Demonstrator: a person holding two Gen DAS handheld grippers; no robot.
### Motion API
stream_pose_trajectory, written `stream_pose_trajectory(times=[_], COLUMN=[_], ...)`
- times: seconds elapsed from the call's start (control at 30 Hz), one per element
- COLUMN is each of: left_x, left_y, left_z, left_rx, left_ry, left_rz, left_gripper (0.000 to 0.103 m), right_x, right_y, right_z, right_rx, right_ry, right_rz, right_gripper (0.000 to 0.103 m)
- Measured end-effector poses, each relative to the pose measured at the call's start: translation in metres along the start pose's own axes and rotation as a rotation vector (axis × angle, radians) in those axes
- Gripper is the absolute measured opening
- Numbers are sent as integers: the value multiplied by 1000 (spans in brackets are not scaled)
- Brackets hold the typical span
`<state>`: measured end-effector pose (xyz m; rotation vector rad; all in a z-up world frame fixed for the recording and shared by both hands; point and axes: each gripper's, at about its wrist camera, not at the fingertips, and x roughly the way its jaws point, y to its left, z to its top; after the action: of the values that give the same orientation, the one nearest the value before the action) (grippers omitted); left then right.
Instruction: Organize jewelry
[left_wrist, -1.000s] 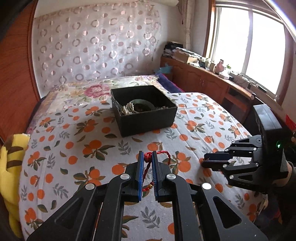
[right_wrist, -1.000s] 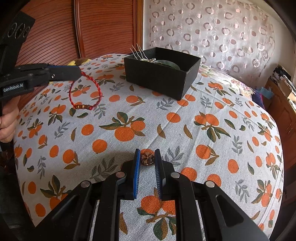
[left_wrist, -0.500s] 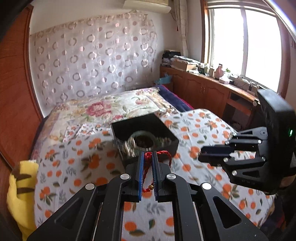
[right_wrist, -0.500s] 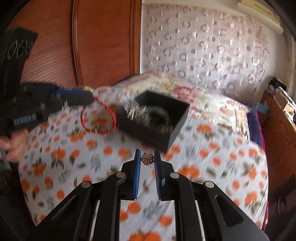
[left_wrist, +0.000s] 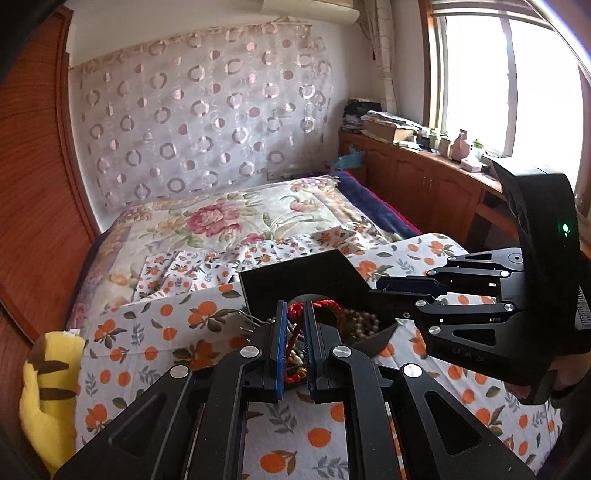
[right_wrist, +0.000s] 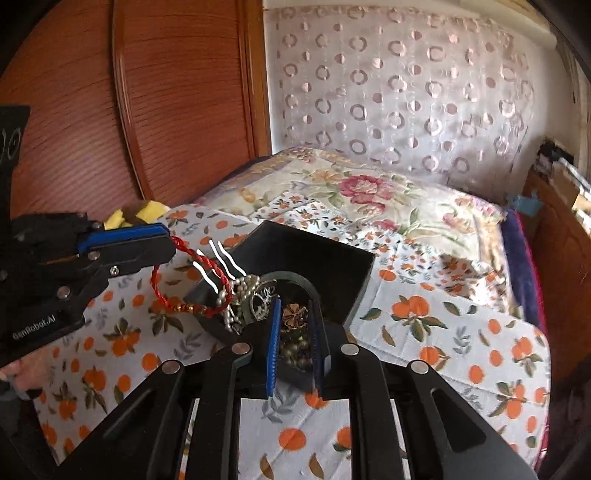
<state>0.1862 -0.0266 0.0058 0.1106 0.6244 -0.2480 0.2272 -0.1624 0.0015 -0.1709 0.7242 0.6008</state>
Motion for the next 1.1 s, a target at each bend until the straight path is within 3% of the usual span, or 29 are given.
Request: stream_pose_trajectory(times=[0.07, 0.17, 0.5, 0.67, 0.7, 0.87, 0.97, 1.1], left_x=[1, 4, 25, 15, 12, -14, -34, -60], left_y=[2, 3, 6, 4, 4, 2, -1, -9], left_z=[2, 6, 20, 19, 19, 12, 8, 1], left_rx=[-3, -5, -30, -28, -29, -44, -52, -52], left_ry=[0, -2, 18, -8, -11, -62, -87, -112], left_rz=[3, 4, 0, 15, 22, 51, 49, 45], left_gripper=[7, 7, 9, 44, 48, 89, 95, 95], right_x=[1, 0, -13, -25, -28, -46, -59, -75], right_y=[-1, -6, -18, -19, -18, -15, -9, 0], right_z=[3, 4, -2, -8, -11, -23, -31, -42], right_rx=[4, 25, 42, 63, 69, 103, 117, 136], right_ry=[-3, -9, -15, -34, -39, -70, -99, -134], right_rz=[-8, -3, -19, -37, -38, -50, -74, -75], right_gripper=[19, 32, 32, 33, 38, 61, 76, 92])
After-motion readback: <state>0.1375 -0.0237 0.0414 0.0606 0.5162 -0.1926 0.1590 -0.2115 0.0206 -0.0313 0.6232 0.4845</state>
